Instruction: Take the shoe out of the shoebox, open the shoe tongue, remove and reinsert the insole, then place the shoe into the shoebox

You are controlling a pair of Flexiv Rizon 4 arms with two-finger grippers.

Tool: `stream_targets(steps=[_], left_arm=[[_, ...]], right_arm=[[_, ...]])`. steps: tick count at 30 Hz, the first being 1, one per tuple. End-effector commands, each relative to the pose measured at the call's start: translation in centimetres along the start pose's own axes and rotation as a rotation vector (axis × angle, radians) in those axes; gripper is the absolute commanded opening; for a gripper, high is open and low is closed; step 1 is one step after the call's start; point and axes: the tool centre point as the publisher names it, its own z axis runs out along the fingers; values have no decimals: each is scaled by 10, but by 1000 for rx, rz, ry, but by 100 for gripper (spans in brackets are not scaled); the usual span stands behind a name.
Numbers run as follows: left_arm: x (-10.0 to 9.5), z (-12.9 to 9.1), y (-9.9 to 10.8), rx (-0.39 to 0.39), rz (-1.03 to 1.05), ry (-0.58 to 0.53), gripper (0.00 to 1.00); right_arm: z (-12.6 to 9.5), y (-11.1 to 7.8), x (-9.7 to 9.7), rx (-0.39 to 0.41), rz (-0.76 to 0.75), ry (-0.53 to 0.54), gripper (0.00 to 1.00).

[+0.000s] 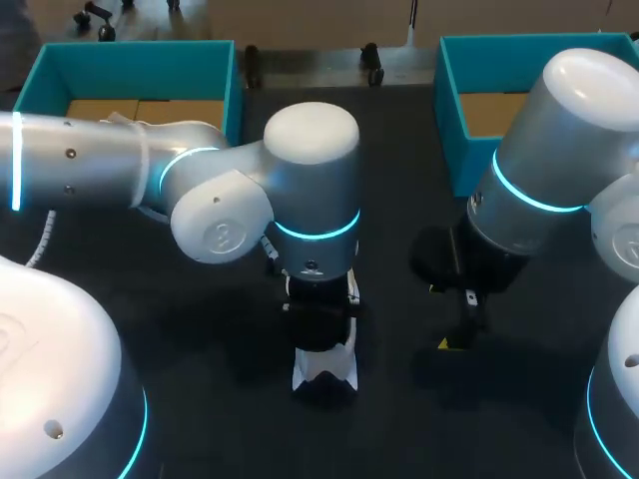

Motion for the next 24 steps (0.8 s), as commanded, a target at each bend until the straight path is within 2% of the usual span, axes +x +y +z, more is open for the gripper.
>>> stream_targets(steps=[1, 4, 7, 12, 15, 19, 24], left_arm=[[8, -15, -3, -16, 4, -30, 0], [9, -27, -9, -27, 3, -44, 0], [7, -30, -13, -28, 7, -53, 0], [-1, -16, -13, 32, 25, -18, 0], [-2, -6, -10, 43, 21, -12, 0], [-2, 5, -4, 12, -4, -13, 0], [4, 7, 8, -15, -44, -27, 0]], right_arm=[[1, -1, 1, -2, 0, -2, 100], [1, -1, 1, -2, 0, -2, 100], [1, -1, 1, -2, 0, -2, 100], [1, -1, 1, -2, 0, -2, 100], [1, -1, 1, -2, 0, -2, 100], [1, -1, 1, -2, 0, -2, 100], [1, -1, 1, -2, 0, -2, 100]])
